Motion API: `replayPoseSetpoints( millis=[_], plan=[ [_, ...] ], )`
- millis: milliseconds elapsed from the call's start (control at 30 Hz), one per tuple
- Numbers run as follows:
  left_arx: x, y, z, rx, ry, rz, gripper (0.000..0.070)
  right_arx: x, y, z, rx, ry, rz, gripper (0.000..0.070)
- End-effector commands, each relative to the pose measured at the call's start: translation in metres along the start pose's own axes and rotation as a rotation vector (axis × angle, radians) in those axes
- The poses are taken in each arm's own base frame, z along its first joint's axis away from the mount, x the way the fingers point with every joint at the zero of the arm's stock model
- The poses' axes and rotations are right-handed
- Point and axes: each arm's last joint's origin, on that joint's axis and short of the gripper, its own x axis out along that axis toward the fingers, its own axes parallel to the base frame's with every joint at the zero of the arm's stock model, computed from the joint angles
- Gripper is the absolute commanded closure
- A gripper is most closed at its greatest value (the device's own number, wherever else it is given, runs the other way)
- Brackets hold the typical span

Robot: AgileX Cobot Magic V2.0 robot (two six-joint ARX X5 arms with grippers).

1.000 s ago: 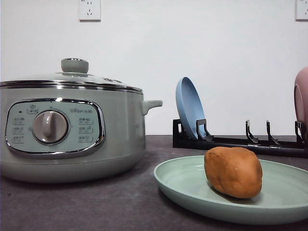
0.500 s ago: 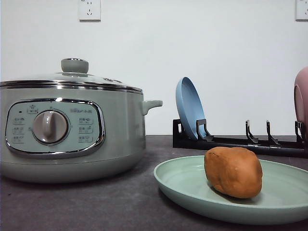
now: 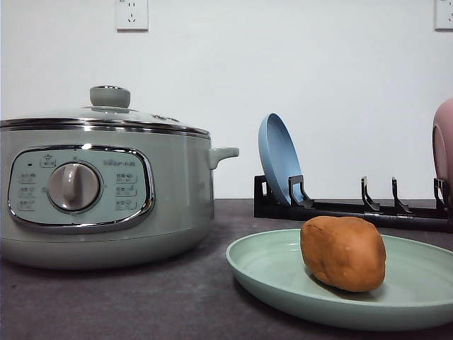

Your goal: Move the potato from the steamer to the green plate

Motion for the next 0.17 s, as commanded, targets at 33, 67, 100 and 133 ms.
replayPoseSetpoints(
  millis=[33, 67, 100, 133],
  plan=[
    [0.0016, -0.0009, -0.0065, -0.004, 0.025, -0.004, 0.0697, 0.0003, -0.0001, -0.0004, -0.002, -0.008, 0.000, 0.0700],
    [0.0016, -0.0008, -0.0065, -0.004, 0.025, -0.004, 0.0697, 0.0003, -0.0001, -0.0004, -0.002, -0.008, -0.001, 0.0700],
    [0.0016, -0.0009, -0.0065, -0.004, 0.025, -0.004, 0.0697, 0.0003, -0.0001, -0.0004, -0.002, -0.008, -0.001, 0.0700],
    [0.0016, -0.0008, -0.0065, -0.004, 0.025, -0.004, 0.0697, 0.0003, -0.0001, -0.0004, -0.002, -0.008, -0.001, 0.0700]
  ],
)
